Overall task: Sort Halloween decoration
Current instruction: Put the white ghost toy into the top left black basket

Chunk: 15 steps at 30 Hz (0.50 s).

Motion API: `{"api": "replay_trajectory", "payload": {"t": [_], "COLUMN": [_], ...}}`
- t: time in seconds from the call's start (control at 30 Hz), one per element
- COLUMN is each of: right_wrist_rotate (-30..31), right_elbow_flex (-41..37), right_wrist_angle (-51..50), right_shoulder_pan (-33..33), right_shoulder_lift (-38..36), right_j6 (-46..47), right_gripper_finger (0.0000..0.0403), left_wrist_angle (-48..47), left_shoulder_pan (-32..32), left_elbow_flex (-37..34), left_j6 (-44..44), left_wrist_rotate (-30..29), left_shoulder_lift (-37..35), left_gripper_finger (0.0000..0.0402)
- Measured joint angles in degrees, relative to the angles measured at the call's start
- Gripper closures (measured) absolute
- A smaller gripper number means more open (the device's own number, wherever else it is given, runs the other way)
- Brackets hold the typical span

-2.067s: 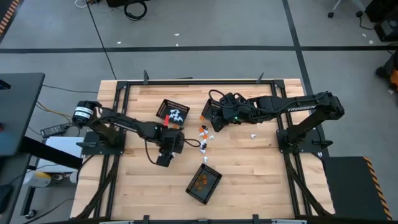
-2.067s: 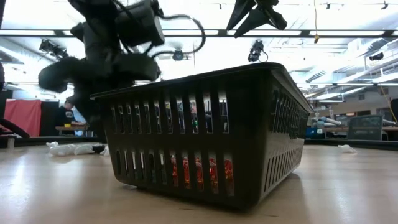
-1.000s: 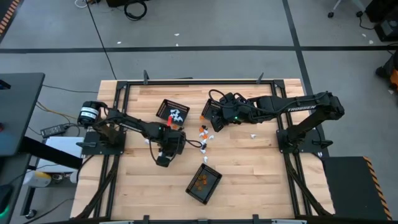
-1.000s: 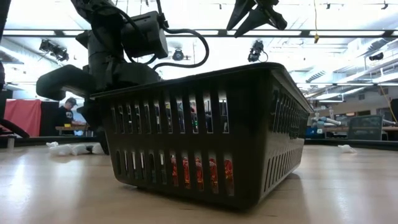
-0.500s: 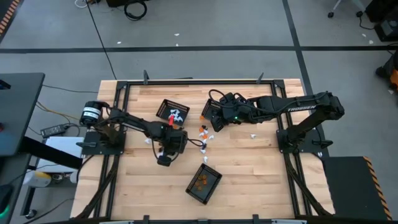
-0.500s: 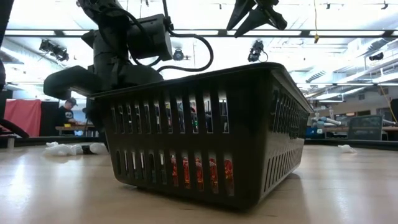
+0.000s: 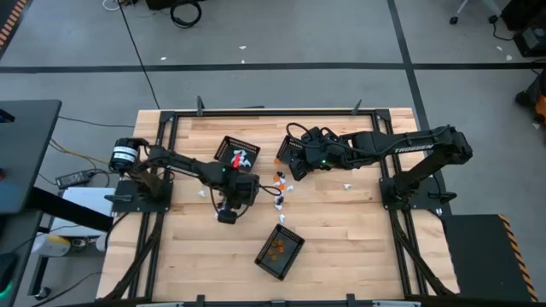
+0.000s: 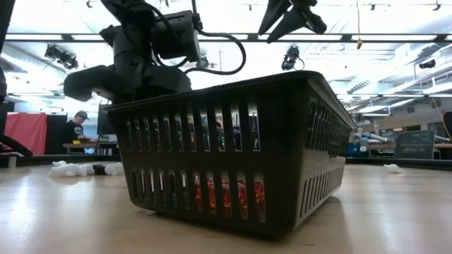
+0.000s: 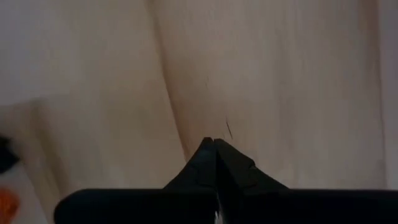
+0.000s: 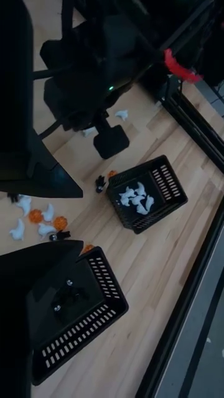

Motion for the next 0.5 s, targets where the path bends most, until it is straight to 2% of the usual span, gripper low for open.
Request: {"api": "replay_trajectory", "payload": {"t": [0.2,0.33,0.5], "right_wrist_rotate": [1.02,1.10,-0.46], "right_elbow_flex": [0.00,0.00,0.00], "right_wrist_angle": [-0.03,0.01,-0.06], "right_shoulder_pan": [0.00,-0.14,-0.17], "right_shoulder_lift": [0.00,0.00,-0.03], "right_j6": [-0.41,-0.41,-0.41], "right_gripper_finger": [0.0279,0.0279,0.0279], "left_wrist_angle": [1.74,5.54,1.99], "left_shoulder_pan": [0.17,0.17,0.28], "left_elbow_flex": [0.04,0.09,0.08], "left_j6": [-7.43,-9.78,-10.35], "left_wrist_rotate": [0.35,0.34,0.54], "left_shoulder_lift": [-2.67,-2.93,-3.10], "left_gripper_finger": [0.0381,0.0337,0.0278]}}
